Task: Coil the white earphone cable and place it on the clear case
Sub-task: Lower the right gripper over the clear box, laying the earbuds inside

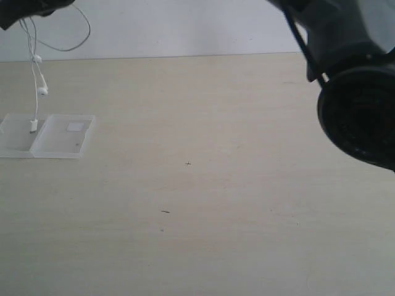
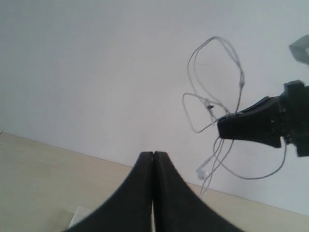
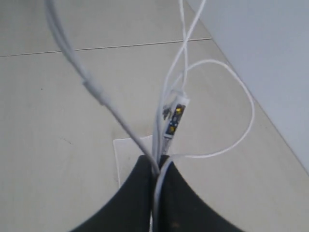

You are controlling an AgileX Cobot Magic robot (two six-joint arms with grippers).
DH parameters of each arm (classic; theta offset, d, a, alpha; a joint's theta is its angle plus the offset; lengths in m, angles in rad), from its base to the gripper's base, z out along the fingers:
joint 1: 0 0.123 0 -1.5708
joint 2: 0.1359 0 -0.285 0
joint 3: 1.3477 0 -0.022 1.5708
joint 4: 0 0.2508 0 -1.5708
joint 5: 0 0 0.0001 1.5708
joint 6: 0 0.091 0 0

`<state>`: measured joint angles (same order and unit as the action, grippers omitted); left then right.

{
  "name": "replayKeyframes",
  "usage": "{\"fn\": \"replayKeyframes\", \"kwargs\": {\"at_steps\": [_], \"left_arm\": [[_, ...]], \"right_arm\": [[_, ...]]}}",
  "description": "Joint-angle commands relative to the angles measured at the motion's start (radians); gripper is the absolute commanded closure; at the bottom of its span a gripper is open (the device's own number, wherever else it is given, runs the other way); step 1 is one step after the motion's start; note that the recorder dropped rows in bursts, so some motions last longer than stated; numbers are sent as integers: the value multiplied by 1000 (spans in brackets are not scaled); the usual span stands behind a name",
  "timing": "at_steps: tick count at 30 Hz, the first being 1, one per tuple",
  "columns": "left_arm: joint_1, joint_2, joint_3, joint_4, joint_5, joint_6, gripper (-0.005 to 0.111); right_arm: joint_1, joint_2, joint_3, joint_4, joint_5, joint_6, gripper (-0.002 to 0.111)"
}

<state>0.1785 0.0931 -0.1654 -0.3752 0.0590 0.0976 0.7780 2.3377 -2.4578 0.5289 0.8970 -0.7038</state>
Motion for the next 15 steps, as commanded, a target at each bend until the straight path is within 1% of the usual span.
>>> {"fn": "replayKeyframes", "kwargs": {"at_steps": [1, 7, 10, 15], "left_arm": [[3, -3, 2, 6, -1, -1, 107], [3, -3, 2, 6, -1, -1, 107], [3, -3, 2, 6, -1, -1, 107], [3, -3, 2, 6, -1, -1, 107]], "right_arm": [[6, 71, -3, 39, -73, -67, 108], [7, 135, -3, 44, -198, -123, 108], [7, 153, -3, 88, -264, -201, 108], [7, 229, -3, 108, -291, -216, 108]]}}
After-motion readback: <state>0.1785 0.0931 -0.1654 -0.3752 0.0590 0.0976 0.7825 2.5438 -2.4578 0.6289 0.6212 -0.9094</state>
